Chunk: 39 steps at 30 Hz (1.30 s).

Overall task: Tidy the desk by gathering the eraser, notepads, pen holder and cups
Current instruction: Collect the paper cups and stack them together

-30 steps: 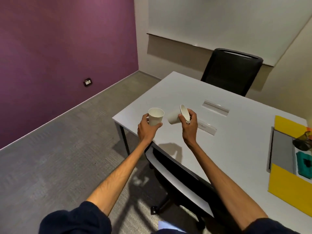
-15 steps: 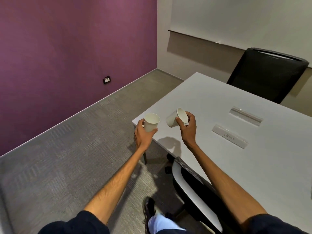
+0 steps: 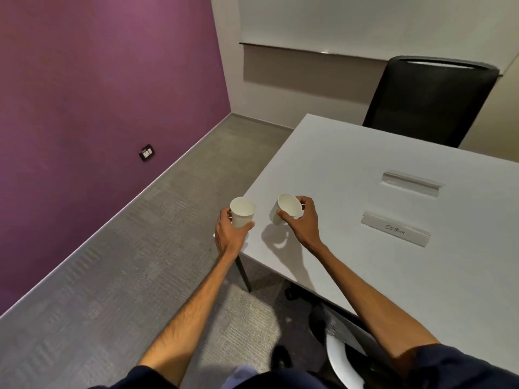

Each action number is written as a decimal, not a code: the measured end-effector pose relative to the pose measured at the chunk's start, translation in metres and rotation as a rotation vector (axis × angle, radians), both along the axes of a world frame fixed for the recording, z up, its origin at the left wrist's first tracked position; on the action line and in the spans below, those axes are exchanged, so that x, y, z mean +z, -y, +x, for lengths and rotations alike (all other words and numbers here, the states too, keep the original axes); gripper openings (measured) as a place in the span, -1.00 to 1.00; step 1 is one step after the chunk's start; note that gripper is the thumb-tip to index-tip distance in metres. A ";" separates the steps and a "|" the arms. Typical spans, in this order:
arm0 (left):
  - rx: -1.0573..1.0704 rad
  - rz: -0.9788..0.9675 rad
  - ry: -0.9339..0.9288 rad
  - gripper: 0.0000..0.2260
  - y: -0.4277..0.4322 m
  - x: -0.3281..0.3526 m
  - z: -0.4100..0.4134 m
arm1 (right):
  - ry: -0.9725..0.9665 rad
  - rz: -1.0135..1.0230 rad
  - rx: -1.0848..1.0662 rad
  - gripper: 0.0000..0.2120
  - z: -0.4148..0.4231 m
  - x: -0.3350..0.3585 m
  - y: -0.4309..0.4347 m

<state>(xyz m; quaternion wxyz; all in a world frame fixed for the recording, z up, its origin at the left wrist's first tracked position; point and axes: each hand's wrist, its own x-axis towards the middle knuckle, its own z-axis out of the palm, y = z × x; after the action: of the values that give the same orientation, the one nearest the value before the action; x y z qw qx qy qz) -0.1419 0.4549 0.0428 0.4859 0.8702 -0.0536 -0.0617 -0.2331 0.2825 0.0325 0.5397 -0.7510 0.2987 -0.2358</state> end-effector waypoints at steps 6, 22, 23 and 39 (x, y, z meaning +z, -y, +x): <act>-0.139 0.011 0.006 -0.38 0.029 -0.002 0.044 | -0.007 0.011 -0.090 -0.35 0.027 0.002 0.013; -0.544 0.029 -0.110 -0.37 0.107 -0.025 0.168 | -0.132 -0.027 -0.499 -0.32 0.085 -0.006 0.044; -0.573 0.034 -0.107 -0.37 0.112 -0.026 0.170 | -0.140 -0.035 -0.523 -0.33 0.084 -0.007 0.044; -0.866 0.081 -0.172 -0.38 0.195 -0.045 0.146 | -0.328 -0.019 -0.771 -0.12 0.053 -0.023 0.107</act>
<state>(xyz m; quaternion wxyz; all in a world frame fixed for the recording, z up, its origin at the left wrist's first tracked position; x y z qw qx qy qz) 0.0036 0.2597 -0.0024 0.3835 0.7776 -0.3701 -0.3337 -0.1799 0.1754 0.0091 0.3505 -0.6166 0.6377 -0.3006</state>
